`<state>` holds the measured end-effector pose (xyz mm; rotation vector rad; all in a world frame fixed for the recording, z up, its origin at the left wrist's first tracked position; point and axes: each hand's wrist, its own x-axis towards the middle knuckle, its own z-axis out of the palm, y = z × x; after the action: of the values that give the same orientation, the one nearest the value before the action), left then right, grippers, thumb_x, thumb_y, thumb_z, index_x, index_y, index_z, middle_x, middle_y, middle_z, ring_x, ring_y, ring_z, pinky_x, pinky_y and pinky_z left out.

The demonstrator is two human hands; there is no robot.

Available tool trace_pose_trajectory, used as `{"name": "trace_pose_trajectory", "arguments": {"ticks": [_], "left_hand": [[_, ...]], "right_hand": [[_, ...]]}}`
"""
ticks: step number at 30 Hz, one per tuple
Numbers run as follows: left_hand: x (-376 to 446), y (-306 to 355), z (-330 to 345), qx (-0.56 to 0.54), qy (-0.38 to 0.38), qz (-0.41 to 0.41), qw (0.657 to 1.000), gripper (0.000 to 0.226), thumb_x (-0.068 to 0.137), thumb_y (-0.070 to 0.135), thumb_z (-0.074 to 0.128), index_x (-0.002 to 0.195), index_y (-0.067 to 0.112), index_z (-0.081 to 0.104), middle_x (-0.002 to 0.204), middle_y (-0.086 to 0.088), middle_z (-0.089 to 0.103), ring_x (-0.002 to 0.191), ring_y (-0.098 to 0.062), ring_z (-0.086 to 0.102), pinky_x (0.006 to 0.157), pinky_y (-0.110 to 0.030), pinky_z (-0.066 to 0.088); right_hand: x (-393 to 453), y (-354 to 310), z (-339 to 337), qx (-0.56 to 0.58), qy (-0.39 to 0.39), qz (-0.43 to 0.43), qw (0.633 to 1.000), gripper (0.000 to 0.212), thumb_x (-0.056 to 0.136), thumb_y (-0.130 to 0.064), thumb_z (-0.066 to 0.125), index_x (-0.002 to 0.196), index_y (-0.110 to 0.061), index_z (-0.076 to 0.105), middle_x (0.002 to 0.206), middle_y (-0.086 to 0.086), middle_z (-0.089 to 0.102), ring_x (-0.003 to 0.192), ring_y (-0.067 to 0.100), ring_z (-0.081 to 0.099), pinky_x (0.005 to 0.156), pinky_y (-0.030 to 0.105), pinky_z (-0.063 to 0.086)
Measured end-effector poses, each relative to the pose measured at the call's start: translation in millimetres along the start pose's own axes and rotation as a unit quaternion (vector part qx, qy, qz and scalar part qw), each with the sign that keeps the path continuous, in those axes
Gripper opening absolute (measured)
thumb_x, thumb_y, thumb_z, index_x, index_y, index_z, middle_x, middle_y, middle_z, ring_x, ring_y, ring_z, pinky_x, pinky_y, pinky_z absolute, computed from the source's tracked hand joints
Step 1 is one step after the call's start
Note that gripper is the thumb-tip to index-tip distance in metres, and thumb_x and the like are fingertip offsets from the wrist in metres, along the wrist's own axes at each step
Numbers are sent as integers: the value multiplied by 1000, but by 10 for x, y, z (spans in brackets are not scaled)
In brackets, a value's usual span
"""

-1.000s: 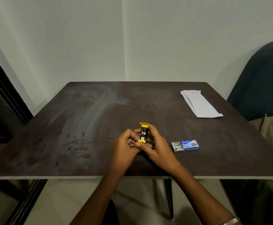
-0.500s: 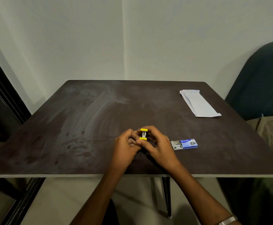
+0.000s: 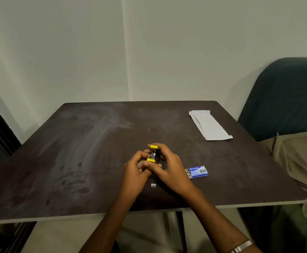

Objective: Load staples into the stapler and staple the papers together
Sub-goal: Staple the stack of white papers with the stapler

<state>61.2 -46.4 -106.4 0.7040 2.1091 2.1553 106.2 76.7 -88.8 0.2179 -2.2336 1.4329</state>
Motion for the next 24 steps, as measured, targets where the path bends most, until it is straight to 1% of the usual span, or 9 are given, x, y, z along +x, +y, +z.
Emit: {"name": "trace_pose_trajectory", "arguments": {"ticks": [2, 4, 7, 10, 12, 16, 19, 21, 24], "left_hand": [[83, 54, 120, 6, -12, 17, 1000, 25, 74, -6, 74, 83, 12, 58, 89, 9, 70, 82, 2, 68, 69, -11, 51], [165, 104, 267, 25, -28, 24, 999, 29, 76, -3, 73, 79, 21, 57, 79, 12, 69, 80, 1, 67, 69, -14, 52], [269, 151, 529, 72, -49, 26, 996, 20, 78, -2, 67, 86, 14, 58, 72, 7, 68, 72, 0, 68, 63, -14, 52], [335, 204, 816, 122, -86, 28, 988, 23, 79, 3, 63, 94, 21, 64, 56, 7, 61, 51, 4, 55, 54, -13, 45], [376, 222, 992, 131, -113, 16, 985, 17, 83, 7, 64, 94, 20, 66, 61, 8, 64, 54, 2, 58, 57, -11, 46], [472, 179, 1322, 170, -140, -19, 975, 12, 86, 7, 61, 92, 16, 67, 87, 0, 72, 74, -4, 66, 63, -7, 49], [554, 127, 1528, 217, -159, -36, 963, 16, 87, 6, 57, 95, 15, 68, 88, 0, 70, 68, -2, 60, 60, -5, 44], [609, 97, 1633, 249, -170, -40, 952, 19, 87, 4, 55, 97, 13, 68, 89, -3, 69, 69, -3, 57, 64, -9, 46], [726, 50, 1786, 290, -179, -48, 939, 17, 87, 5, 58, 100, 12, 67, 101, -8, 69, 84, -12, 61, 80, -25, 53]], "right_hand": [[73, -2, -121, -15, 14, -6, 1000, 43, 82, -34, 72, 121, -23, 55, 104, -16, 66, 99, -1, 63, 83, 12, 48], [114, 20, -273, -26, 34, 4, 999, 42, 83, -36, 71, 120, -24, 55, 100, -13, 66, 94, -1, 64, 78, 11, 48], [144, 104, -530, -47, 83, 28, 995, 39, 83, -33, 72, 117, -19, 58, 93, -9, 66, 83, -4, 62, 72, 9, 46], [128, 207, -809, -64, 133, 76, 986, 35, 84, -38, 70, 112, -19, 60, 83, -10, 65, 71, -5, 61, 65, 11, 47], [92, 284, -987, -50, 161, 112, 979, 33, 85, -41, 68, 108, -19, 60, 80, -8, 66, 68, 0, 62, 63, 15, 50], [-33, 423, -1311, -25, 216, 183, 959, 33, 86, -49, 63, 87, -16, 61, 75, 4, 71, 68, 19, 69, 60, 28, 56], [-129, 531, -1464, 15, 241, 249, 938, 39, 87, -52, 59, 86, -13, 61, 70, 10, 71, 57, 22, 69, 51, 31, 56], [-176, 615, -1525, 41, 249, 281, 926, 42, 87, -52, 59, 92, -11, 61, 73, 14, 71, 54, 21, 67, 51, 32, 57], [-185, 747, -1613, 73, 259, 303, 914, 48, 88, -54, 57, 92, -7, 60, 72, 17, 70, 54, 24, 68, 51, 32, 58]]}}
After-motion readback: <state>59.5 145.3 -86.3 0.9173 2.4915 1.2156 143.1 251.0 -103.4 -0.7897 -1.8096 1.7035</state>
